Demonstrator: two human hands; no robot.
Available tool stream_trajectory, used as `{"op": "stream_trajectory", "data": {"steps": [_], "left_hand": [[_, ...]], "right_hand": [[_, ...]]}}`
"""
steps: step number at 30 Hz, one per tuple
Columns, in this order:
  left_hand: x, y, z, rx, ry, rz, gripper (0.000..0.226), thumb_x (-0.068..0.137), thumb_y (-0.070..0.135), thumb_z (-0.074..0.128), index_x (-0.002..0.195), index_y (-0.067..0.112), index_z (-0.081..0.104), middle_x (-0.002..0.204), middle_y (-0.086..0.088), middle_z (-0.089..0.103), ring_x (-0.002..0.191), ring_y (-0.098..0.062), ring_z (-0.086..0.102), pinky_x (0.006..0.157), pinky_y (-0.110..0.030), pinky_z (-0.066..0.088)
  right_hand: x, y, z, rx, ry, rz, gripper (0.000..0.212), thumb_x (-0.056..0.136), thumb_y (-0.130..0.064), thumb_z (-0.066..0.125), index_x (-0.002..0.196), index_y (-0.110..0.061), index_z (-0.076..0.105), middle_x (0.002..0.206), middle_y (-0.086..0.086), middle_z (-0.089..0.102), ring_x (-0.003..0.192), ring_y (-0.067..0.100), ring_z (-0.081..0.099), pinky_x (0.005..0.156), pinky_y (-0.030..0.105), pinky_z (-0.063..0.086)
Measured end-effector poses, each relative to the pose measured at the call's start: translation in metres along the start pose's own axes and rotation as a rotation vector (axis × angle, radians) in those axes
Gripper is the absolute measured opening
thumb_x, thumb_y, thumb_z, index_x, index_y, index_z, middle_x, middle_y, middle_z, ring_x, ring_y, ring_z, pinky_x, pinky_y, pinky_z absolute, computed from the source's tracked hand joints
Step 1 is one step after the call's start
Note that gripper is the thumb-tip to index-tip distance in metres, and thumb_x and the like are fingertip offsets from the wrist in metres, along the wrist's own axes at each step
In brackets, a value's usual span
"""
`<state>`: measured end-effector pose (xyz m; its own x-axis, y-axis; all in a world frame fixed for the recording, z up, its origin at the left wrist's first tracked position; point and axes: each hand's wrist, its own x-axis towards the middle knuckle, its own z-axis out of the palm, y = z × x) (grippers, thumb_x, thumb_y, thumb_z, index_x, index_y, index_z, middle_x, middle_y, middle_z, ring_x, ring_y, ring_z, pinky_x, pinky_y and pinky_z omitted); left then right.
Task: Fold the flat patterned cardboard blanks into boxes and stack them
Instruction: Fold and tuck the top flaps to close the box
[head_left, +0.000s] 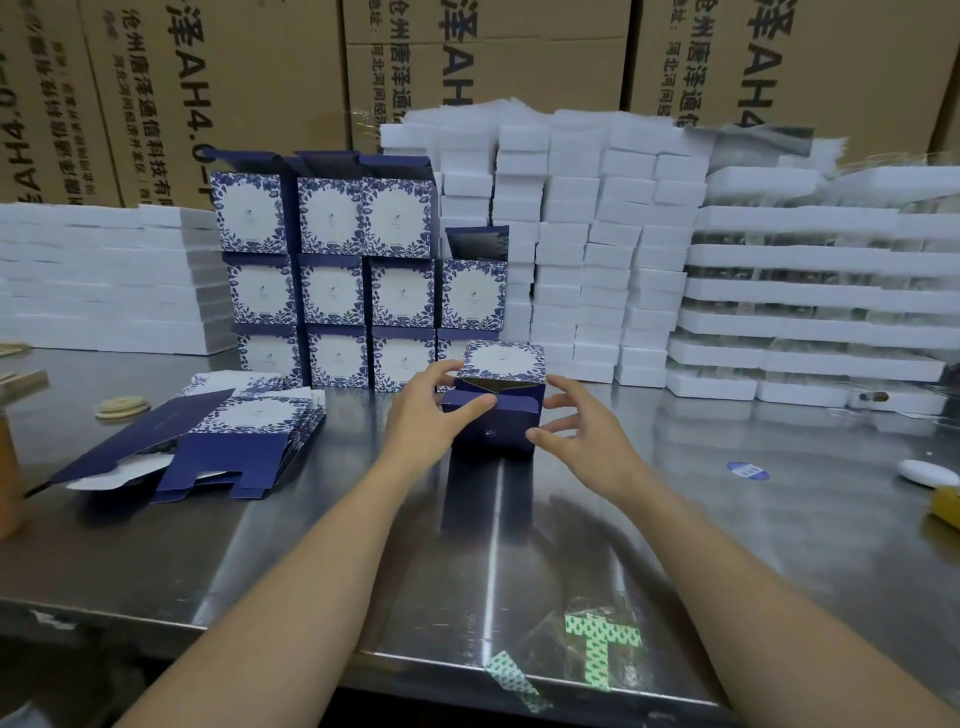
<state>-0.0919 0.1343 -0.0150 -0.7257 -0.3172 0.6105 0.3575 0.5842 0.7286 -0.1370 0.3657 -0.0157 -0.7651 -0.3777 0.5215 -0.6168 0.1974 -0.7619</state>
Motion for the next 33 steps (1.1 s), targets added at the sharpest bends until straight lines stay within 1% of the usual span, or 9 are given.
{"op": "stream_trajectory", "data": {"steps": [5, 10, 17, 22, 25, 27, 29, 31, 33], "left_hand": [[0.0, -0.003, 0.003, 0.072, 0.047, 0.076, 0.031, 0.07, 0.082, 0.068, 0.097, 0.071, 0.059, 0.111, 0.027, 0.062, 0.101, 0.011, 0.06, 0.081, -0.017, 0.047], [0.001, -0.003, 0.003, 0.172, 0.078, 0.129, 0.024, 0.08, 0.078, 0.059, 0.092, 0.058, 0.055, 0.101, 0.022, 0.057, 0.081, 0.001, 0.06, 0.066, -0.02, 0.04], [0.004, -0.004, 0.001, 0.095, 0.131, 0.089, 0.029, 0.093, 0.05, 0.075, 0.113, 0.054, 0.055, 0.109, 0.021, 0.062, 0.097, 0.01, 0.058, 0.074, -0.012, 0.04], [0.008, 0.02, -0.001, -0.004, 0.188, 0.16, 0.034, 0.094, 0.049, 0.07, 0.121, 0.062, 0.054, 0.118, 0.034, 0.06, 0.111, 0.002, 0.059, 0.09, -0.027, 0.048], [0.027, 0.042, -0.008, 0.184, 0.188, 0.255, 0.033, 0.094, 0.059, 0.06, 0.123, 0.069, 0.047, 0.118, 0.047, 0.054, 0.118, 0.002, 0.052, 0.099, -0.035, 0.036], [0.042, 0.056, -0.012, 0.326, 0.099, 0.297, 0.035, 0.093, 0.057, 0.058, 0.125, 0.066, 0.047, 0.113, 0.039, 0.059, 0.119, 0.002, 0.046, 0.098, -0.032, 0.02], [0.056, 0.07, -0.012, 0.426, -0.054, 0.317, 0.039, 0.09, 0.052, 0.055, 0.127, 0.063, 0.047, 0.108, 0.031, 0.064, 0.122, -0.001, 0.043, 0.098, -0.032, 0.014], [0.065, 0.08, -0.004, 0.468, -0.268, 0.299, 0.045, 0.087, 0.045, 0.053, 0.13, 0.058, 0.047, 0.104, 0.028, 0.067, 0.125, -0.007, 0.049, 0.103, -0.034, 0.016], [0.068, 0.085, 0.007, 0.415, -0.505, 0.199, 0.057, 0.087, 0.035, 0.06, 0.141, 0.045, 0.045, 0.117, 0.02, 0.07, 0.126, -0.014, 0.057, 0.113, -0.04, 0.029]], "right_hand": [[0.001, -0.004, -0.003, -0.089, 0.121, -0.046, 0.042, 0.092, -0.016, 0.081, 0.126, -0.03, 0.061, 0.129, -0.007, 0.062, 0.117, 0.011, 0.059, 0.095, 0.026, 0.048], [-0.001, -0.009, -0.001, -0.026, 0.086, -0.058, 0.026, 0.099, -0.011, 0.073, 0.119, -0.024, 0.062, 0.126, -0.01, 0.065, 0.119, 0.009, 0.065, 0.101, 0.026, 0.052], [0.003, -0.007, 0.004, -0.075, 0.064, -0.076, 0.051, 0.096, 0.014, 0.059, 0.136, -0.017, 0.065, 0.12, 0.005, 0.07, 0.108, 0.011, 0.07, 0.089, 0.018, 0.054], [0.018, -0.017, -0.002, -0.41, 0.047, -0.216, 0.019, 0.1, -0.009, 0.069, 0.117, -0.017, 0.073, 0.104, -0.007, 0.069, 0.099, 0.012, 0.068, 0.092, 0.036, 0.057], [0.017, -0.026, -0.004, -0.516, 0.01, -0.341, 0.011, 0.097, -0.025, 0.076, 0.106, -0.019, 0.074, 0.104, -0.008, 0.063, 0.092, 0.015, 0.067, 0.083, 0.044, 0.057], [0.016, -0.029, -0.001, -0.577, 0.063, -0.452, 0.032, 0.088, -0.035, 0.085, 0.11, -0.017, 0.069, 0.116, -0.005, 0.059, 0.1, 0.02, 0.063, 0.086, 0.043, 0.057], [0.015, -0.036, 0.0, -0.506, 0.102, -0.504, 0.066, 0.075, -0.046, 0.094, 0.125, -0.018, 0.061, 0.141, 0.0, 0.051, 0.129, 0.02, 0.053, 0.106, 0.031, 0.047], [0.017, -0.044, 0.004, -0.359, 0.054, -0.453, 0.097, 0.068, -0.053, 0.096, 0.146, -0.027, 0.045, 0.164, -0.005, 0.029, 0.146, 0.007, 0.037, 0.114, 0.019, 0.035], [0.019, -0.047, 0.015, -0.252, 0.006, -0.355, 0.117, 0.064, -0.058, 0.094, 0.158, -0.039, 0.026, 0.171, -0.014, 0.014, 0.144, -0.014, 0.027, 0.115, 0.026, 0.04]]}}
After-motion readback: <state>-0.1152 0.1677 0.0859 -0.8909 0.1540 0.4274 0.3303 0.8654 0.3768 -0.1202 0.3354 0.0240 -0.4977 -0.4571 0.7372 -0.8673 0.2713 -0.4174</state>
